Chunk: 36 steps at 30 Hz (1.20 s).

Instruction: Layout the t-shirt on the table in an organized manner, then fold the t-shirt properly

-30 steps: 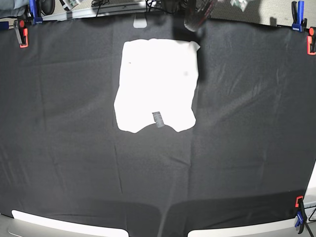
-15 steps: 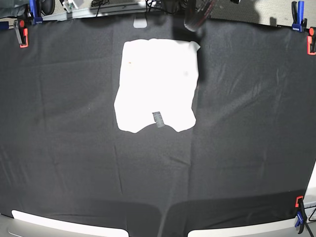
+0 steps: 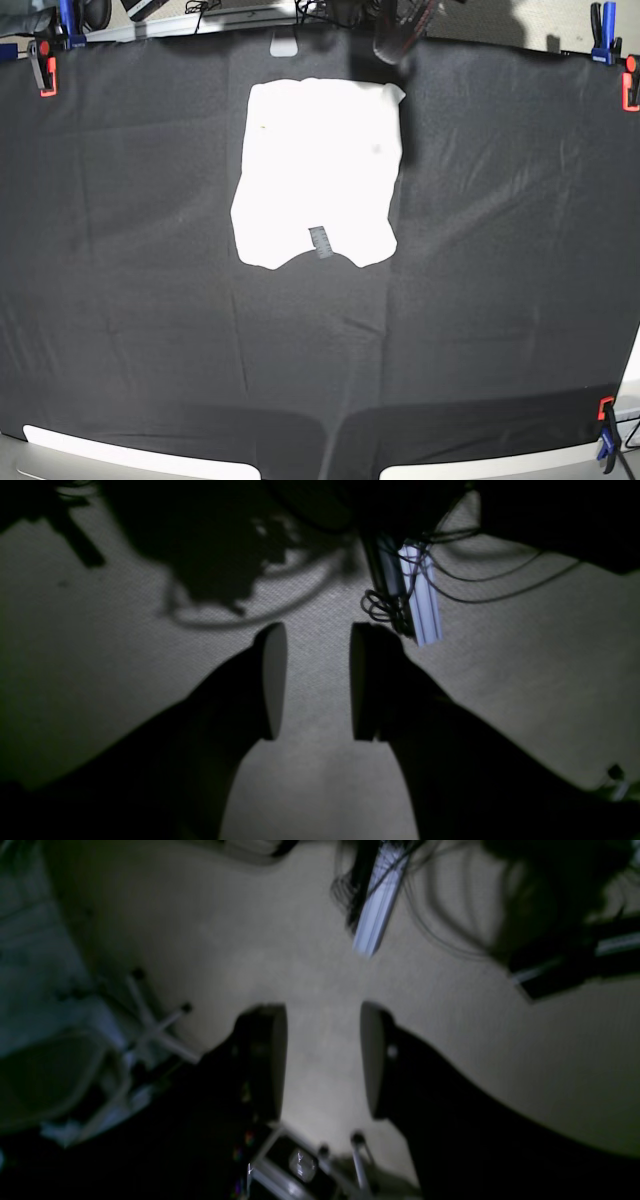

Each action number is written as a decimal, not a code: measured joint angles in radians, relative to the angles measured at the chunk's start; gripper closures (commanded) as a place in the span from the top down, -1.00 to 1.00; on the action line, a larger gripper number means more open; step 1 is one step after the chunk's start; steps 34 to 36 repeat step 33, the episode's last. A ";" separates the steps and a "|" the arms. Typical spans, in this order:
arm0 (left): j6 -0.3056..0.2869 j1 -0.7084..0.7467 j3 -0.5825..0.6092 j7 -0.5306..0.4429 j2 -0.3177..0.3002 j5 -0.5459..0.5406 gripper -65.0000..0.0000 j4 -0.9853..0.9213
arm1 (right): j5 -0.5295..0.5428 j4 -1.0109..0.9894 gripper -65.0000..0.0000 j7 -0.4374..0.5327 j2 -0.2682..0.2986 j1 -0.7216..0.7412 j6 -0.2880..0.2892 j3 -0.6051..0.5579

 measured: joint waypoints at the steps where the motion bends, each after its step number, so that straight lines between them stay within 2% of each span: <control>1: -0.003 0.000 0.000 0.002 0.000 0.000 -0.39 -0.006 | -0.001 -0.087 -0.26 0.063 -0.001 0.048 0.005 -0.038; 2: -0.002 0.002 0.000 0.002 -0.001 -0.001 -0.39 -0.011 | -0.008 -0.167 -0.26 0.111 -0.003 0.087 -0.025 -0.071; 4: -0.002 0.004 0.000 0.003 -0.004 0.001 -0.39 -0.012 | -0.021 -0.335 -0.26 0.146 -0.017 0.172 -0.150 -0.127; 6: 0.000 0.002 0.000 0.008 -0.006 0.000 -0.39 -0.011 | -0.024 -0.484 -0.26 0.165 -0.031 0.253 -0.221 -0.170; 8: -0.001 0.000 0.000 0.008 -0.003 0.000 -0.39 -0.011 | -0.018 -0.602 -0.26 0.189 -0.050 0.323 -0.263 -0.193; 9: -0.002 0.000 0.000 0.006 0.001 0.000 -0.39 -0.011 | -0.013 -0.645 -0.26 0.184 -0.060 0.355 -0.285 -0.193; 11: -0.002 0.000 0.000 0.009 0.010 0.000 -0.39 -0.011 | 0.087 -0.700 -0.26 0.089 -0.083 0.409 -0.369 -0.186; 15: -0.002 0.000 0.000 0.013 0.024 0.000 -0.39 -0.011 | 0.090 -0.708 -0.26 0.046 -0.124 0.451 -0.367 -0.138; 18: -0.002 -0.004 0.000 0.013 0.032 0.001 -0.39 -0.011 | 0.089 -0.707 -0.26 0.045 -0.137 0.462 -0.323 -0.119; 30: -0.002 -0.019 0.000 0.061 0.030 0.001 -0.39 -0.011 | 0.053 -0.677 -0.26 0.045 -0.130 0.451 -0.282 -0.119; 36: -0.002 -0.023 0.000 0.059 0.030 0.001 -0.39 -0.011 | 0.060 -0.653 -0.26 0.045 -0.124 0.457 -0.282 -0.119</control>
